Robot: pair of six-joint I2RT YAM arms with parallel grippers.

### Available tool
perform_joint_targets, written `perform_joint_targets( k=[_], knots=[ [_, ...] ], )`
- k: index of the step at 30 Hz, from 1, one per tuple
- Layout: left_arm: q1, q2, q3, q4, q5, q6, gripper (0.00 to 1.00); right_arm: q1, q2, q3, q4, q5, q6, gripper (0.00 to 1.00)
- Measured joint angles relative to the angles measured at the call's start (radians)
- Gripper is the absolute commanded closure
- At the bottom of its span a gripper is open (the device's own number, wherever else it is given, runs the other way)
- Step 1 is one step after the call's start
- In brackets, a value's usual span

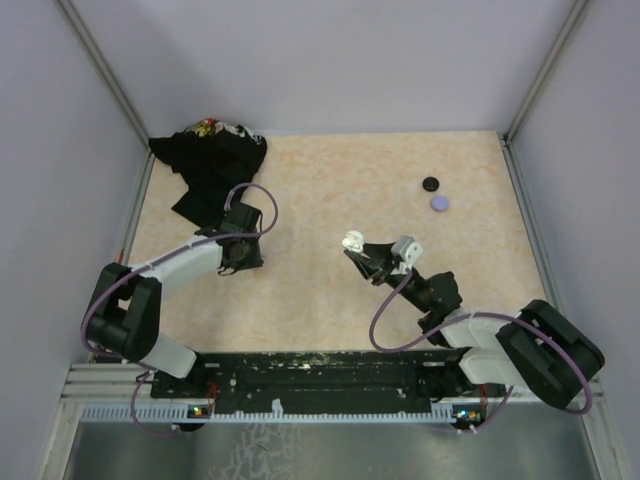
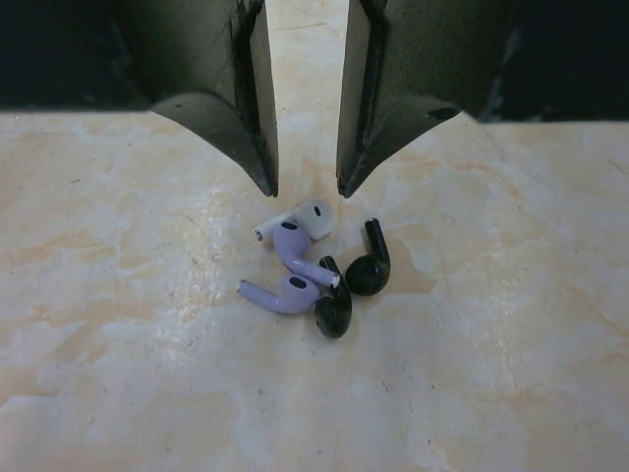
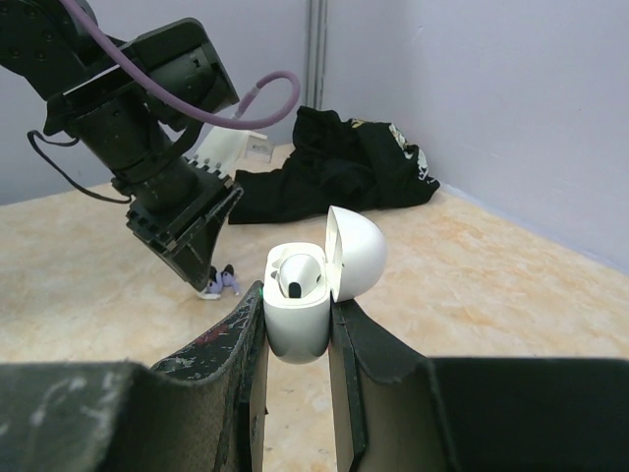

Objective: Insert the wireless bluetooth earbuds into the charging case
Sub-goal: Adjust the earbud at the center of the board.

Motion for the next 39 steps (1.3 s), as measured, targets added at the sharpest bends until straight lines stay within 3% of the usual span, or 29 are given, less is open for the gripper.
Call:
perform_joint_targets(
  k=[12, 34, 39],
  knots=[
    [0.022, 0.055, 0.024, 0.010, -0.007, 0.011, 0.68, 0.000, 0.001, 0.000, 0.006, 0.000, 0.000, 1.00],
    [0.024, 0.131, 0.092, 0.008, 0.005, 0.042, 0.67, 0.000, 0.001, 0.000, 0.005, -0.002, 0.001, 1.00],
    [0.024, 0.145, 0.106, 0.008, 0.037, 0.060, 0.73, 0.000, 0.001, 0.000, 0.005, -0.006, 0.005, 1.00]
  ],
)
